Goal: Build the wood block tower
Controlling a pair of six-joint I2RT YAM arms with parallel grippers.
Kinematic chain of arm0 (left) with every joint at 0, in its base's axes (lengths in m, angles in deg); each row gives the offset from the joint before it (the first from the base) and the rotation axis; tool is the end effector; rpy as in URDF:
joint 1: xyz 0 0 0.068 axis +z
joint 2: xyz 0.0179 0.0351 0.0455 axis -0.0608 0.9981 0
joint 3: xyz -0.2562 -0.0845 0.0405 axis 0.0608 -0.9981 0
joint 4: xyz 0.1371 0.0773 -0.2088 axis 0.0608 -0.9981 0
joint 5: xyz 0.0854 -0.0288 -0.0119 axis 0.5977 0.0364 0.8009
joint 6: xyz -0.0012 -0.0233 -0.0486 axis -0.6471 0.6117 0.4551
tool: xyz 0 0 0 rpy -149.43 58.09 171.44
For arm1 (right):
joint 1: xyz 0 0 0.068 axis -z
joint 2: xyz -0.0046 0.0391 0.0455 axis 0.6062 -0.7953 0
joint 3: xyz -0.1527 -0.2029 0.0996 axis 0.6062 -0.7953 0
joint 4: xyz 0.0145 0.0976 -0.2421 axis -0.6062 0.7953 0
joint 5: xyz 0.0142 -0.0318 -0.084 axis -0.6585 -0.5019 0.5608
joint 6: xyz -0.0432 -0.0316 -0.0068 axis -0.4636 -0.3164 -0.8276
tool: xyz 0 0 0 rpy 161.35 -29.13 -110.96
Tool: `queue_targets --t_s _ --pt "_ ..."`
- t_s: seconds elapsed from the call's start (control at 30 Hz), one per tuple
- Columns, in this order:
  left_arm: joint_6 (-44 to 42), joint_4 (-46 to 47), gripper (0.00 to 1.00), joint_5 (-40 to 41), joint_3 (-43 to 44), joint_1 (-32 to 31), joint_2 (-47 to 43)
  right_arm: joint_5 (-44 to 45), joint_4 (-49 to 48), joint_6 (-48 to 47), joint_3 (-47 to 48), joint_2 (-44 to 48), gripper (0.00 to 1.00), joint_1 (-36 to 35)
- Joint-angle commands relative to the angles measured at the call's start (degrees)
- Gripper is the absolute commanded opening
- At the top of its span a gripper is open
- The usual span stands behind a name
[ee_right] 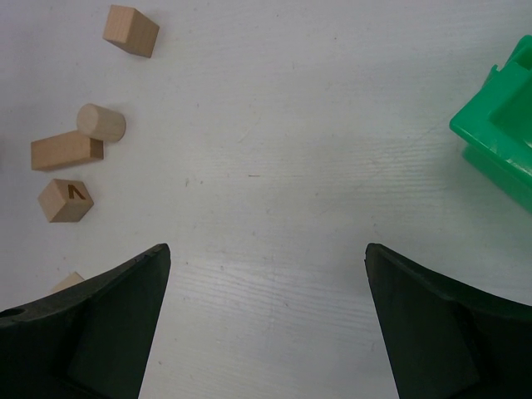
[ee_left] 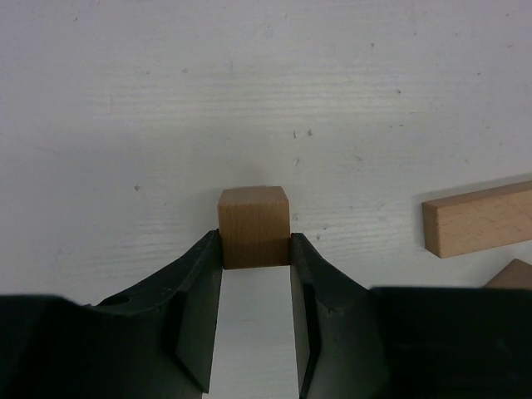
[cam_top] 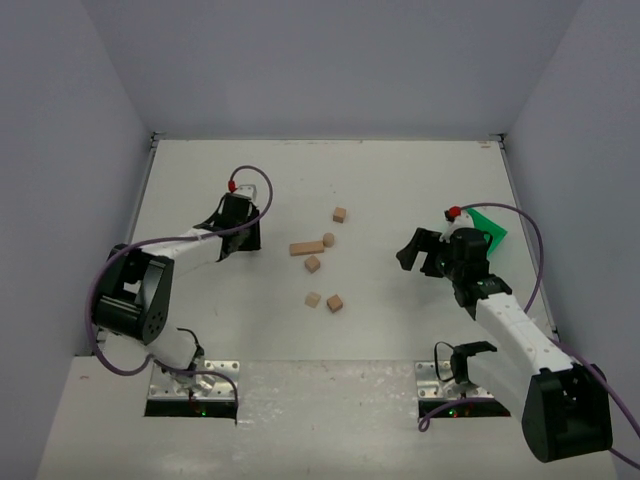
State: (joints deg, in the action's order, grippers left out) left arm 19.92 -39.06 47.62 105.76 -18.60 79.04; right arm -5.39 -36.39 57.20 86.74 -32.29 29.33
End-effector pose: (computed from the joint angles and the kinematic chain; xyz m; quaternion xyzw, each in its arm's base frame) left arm 0.2927 -0.0745 0.1718 0.0073 0.9355 -0.0241 0.3525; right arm 0.1937 0.0316 0.1850 0.1377 0.8679 0.2051 0.4310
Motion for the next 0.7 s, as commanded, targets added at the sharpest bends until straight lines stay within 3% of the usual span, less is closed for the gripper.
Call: queue_targets --t_s 0.0,0.23,0.43,0.67 --pt "-1.4 4.6 0.13 -1.0 0.9 1.5 3.7 -0.9 -3.0 -0.1 0.1 0.0 0.99 0.2" --pt "-1.4 2.9 0.11 -1.1 3.4 2.3 8.4 -0.7 -3.0 -0.7 -0.3 1.0 0.99 0.2" --pt "-0.9 2.6 0.21 -0.8 2.8 2.6 7.7 -0.7 -2.8 -0.8 -0.3 1.3 0.99 0.2" --pt "-0.6 2.0 0.53 -1.9 2.9 2.6 7.4 -0.4 -2.7 -0.7 -0.3 1.3 0.99 0.2"
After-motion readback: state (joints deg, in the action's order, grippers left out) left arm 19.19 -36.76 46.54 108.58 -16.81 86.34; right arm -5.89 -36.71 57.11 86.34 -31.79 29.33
